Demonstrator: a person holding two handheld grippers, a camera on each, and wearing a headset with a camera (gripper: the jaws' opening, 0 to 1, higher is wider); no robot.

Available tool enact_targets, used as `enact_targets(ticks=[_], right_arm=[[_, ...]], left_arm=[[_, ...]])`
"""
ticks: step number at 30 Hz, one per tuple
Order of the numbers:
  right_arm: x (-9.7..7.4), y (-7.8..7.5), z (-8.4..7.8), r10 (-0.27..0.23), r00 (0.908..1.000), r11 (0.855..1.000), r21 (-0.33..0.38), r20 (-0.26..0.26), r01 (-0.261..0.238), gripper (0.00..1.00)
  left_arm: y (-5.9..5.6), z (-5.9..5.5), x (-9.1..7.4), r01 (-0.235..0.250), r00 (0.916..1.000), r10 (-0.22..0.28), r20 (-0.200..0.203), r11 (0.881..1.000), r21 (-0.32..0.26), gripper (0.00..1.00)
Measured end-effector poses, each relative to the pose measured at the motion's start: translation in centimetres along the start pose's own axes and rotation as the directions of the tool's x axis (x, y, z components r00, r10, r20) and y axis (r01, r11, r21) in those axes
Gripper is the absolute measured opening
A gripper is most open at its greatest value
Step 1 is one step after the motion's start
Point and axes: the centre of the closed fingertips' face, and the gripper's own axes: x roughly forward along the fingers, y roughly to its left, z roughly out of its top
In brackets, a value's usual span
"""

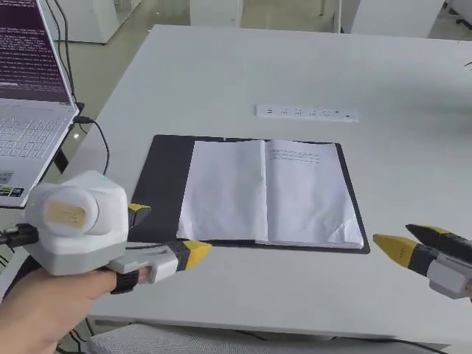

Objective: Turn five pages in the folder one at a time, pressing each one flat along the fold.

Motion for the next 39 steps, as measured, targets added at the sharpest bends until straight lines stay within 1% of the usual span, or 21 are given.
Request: enact_targets(ticks=[4,5,6,7,8,10,12,15,16,18,19,20,22,23,24,27,28,30,32,35,39], right_arm=[[0.2,-0.5,-0.4,-0.003,1.0000,1.000,0.011,-0.003,0.003,0.51],[0.3,-0.6,-0.6,-0.004,1.0000,1.000,0.015,-0.008,0.004,0.51],[0.3,-0.7,-0.8,-0.005,0.9999,1.000,0.014,-0.010,0.005,0.50],[0.4,-0.8,-0.9,-0.005,1.0000,1.000,0.016,-0.009,0.005,0.50],[0.5,-0.9,-1.1,-0.004,0.9999,1.000,0.024,-0.012,0.004,0.50],[0.6,-1.2,-1.6,-0.007,0.9998,0.999,0.034,-0.018,0.007,0.50],[0.7,-1.6,-2.0,-0.010,0.9997,0.998,0.055,-0.020,0.011,0.50],[0.9,-1.9,-2.7,-0.014,0.9997,0.997,0.074,-0.022,0.015,0.50],[1.0,-2.0,-3.0,-0.016,0.9995,0.997,0.076,-0.026,0.018,0.49],[1.1,-2.2,-3.4,-0.016,0.9995,0.996,0.092,-0.027,0.019,0.49],[1.1,-2.2,-3.5,-0.017,0.9994,0.995,0.096,-0.030,0.020,0.49],[1.1,-2.3,-3.7,-0.017,0.9994,0.995,0.100,-0.032,0.020,0.49],[1.1,-2.6,-4.1,-0.019,0.9993,0.994,0.108,-0.032,0.022,0.49],[1.2,-2.8,-4.4,-0.020,0.9993,0.993,0.113,-0.032,0.024,0.49],[1.2,-2.9,-4.5,-0.021,0.9992,0.992,0.124,-0.035,0.025,0.49],[1.1,-3.3,-4.7,-0.026,0.9992,0.992,0.127,-0.031,0.030,0.48],[1.1,-3.5,-4.7,-0.028,0.9991,0.990,0.134,-0.031,0.031,0.48],[1.0,-3.8,-4.8,-0.036,0.9989,0.989,0.139,-0.029,0.040,0.48],[1.0,-4.3,-4.8,-0.040,0.9989,0.988,0.147,-0.026,0.043,0.48],[1.0,-4.7,-4.9,-0.044,0.9987,0.987,0.155,-0.026,0.048,0.46],[1.1,-5.3,-4.9,-0.048,0.9985,0.986,0.158,-0.026,0.052,0.46]], left_arm=[[-0.6,0.3,1.6,0.020,0.9998,-0.020,0.008,1.000,0.001,0.62],[-1.0,0.2,2.4,0.029,0.9996,-0.029,-0.006,0.999,0.013,0.62],[-1.3,0.2,2.8,0.038,0.9992,-0.037,-0.010,0.999,0.028,0.62],[-1.7,0.4,3.6,0.049,0.9988,-0.049,-0.007,0.998,0.043,0.61],[-1.8,0.5,4.2,0.052,0.9986,-0.052,-0.006,0.998,0.047,0.60],[-2.6,0.8,5.5,0.071,0.9974,-0.071,-0.007,0.996,0.060,0.59],[-3.3,0.9,7.1,0.091,0.9957,-0.090,-0.019,0.994,0.064,0.59],[-4.7,1.2,9.1,0.121,0.9925,-0.119,-0.028,0.990,0.078,0.58],[-5.4,1.2,10.1,0.141,0.9898,-0.138,-0.034,0.986,0.094,0.57],[-6.3,1.2,11.7,0.152,0.9881,-0.149,-0.040,0.983,0.103,0.58],[-6.4,1.2,11.9,0.155,0.9876,-0.151,-0.042,0.982,0.104,0.58],[-7.0,1.1,12.8,0.165,0.9858,-0.160,-0.051,0.980,0.107,0.57],[-7.8,1.0,14.3,0.175,0.9838,-0.169,-0.062,0.978,0.114,0.57],[-8.1,1.0,14.8,0.181,0.9826,-0.174,-0.065,0.976,0.118,0.57],[-8.7,1.0,15.3,0.188,0.9809,-0.180,-0.075,0.975,0.121,0.56],[-9.4,0.9,17.0,0.196,0.9792,-0.186,-0.082,0.970,0.144,0.55],[-9.6,0.8,17.7,0.190,0.9797,-0.177,-0.095,0.970,0.155,0.55],[-10.0,0.7,18.5,0.191,0.9793,-0.177,-0.099,0.967,0.166,0.56],[-10.4,0.6,19.5,0.197,0.9776,-0.182,-0.106,0.968,0.155,0.56],[-11.0,0.3,20.8,0.203,0.9751,-0.184,-0.123,0.966,0.162,0.55],[-11.6,0.1,22.4,0.197,0.9755,-0.178,-0.130,0.967,0.158,0.54]])
